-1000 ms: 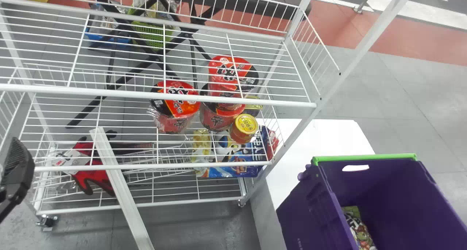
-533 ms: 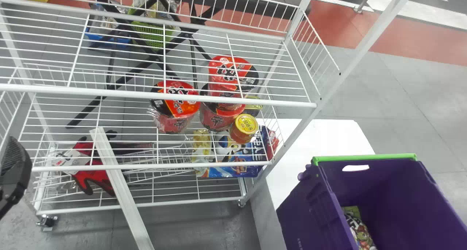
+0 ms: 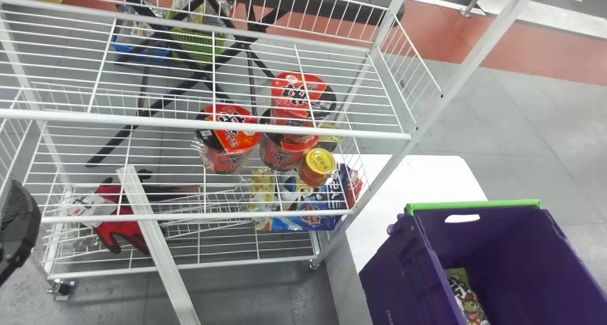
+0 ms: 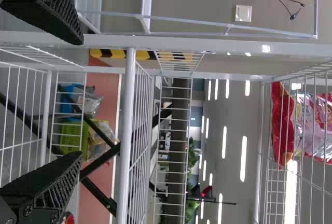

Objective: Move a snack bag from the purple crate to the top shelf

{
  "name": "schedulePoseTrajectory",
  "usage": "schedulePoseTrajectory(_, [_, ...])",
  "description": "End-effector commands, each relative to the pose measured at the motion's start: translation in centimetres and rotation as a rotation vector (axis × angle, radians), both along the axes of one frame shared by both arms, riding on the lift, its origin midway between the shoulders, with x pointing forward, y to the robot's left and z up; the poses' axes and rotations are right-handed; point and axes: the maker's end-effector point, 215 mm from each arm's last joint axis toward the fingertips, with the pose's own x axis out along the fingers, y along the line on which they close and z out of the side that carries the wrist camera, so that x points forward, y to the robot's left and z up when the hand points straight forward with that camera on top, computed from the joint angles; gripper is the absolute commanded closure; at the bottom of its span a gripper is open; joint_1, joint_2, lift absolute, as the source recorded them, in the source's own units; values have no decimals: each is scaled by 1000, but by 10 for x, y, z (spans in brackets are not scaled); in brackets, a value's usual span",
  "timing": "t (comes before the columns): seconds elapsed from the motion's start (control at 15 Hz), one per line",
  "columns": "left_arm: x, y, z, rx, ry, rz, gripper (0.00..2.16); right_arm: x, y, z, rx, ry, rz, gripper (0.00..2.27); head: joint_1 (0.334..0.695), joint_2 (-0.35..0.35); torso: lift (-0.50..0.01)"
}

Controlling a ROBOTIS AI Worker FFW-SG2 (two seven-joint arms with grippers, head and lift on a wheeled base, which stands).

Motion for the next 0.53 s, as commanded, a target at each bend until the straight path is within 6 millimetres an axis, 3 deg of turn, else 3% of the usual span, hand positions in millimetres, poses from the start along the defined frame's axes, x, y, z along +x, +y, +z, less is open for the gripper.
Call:
schedulePoseTrajectory(0.0, [1,3,0,5,0,2,39,-2,-2,1,1,2,-9,211,695,-350,-454])
schedulePoseTrajectory(0.47, [3,8,-7,3,10,5,39,-1,-9,3,-7,-13,-14,211,695,-350,-454])
